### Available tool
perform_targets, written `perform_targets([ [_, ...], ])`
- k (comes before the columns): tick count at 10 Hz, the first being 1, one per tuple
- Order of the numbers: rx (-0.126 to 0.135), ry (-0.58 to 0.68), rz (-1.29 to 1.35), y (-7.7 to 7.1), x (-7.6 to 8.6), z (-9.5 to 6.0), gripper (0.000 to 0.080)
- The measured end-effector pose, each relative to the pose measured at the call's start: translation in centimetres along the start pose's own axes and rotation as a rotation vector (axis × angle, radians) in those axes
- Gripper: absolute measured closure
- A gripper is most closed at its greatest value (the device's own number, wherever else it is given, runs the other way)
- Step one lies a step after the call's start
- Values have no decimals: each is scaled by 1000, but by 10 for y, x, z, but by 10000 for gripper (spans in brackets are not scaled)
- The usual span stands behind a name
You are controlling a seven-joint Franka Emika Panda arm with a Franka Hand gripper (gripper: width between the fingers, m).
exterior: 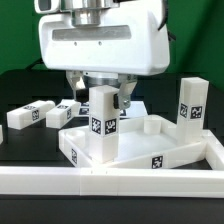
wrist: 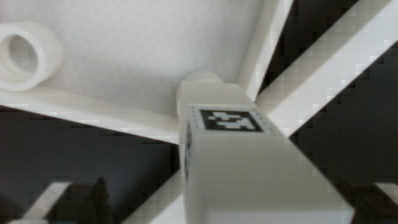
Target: Assemble desk
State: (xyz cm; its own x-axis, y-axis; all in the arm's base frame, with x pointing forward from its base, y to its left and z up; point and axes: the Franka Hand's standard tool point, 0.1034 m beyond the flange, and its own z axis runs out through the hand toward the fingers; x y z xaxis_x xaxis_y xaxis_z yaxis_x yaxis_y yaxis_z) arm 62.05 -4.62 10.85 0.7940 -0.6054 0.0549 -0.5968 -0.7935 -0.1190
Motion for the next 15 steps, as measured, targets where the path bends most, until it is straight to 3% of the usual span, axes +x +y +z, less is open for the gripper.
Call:
perform_targets([
  [7,-19,-5,-645,-2,-2,5,150],
  [13,-41,-8,-1062,-2,0,4,150],
  [15,-41,-9,-1073,-1,0,4,177],
])
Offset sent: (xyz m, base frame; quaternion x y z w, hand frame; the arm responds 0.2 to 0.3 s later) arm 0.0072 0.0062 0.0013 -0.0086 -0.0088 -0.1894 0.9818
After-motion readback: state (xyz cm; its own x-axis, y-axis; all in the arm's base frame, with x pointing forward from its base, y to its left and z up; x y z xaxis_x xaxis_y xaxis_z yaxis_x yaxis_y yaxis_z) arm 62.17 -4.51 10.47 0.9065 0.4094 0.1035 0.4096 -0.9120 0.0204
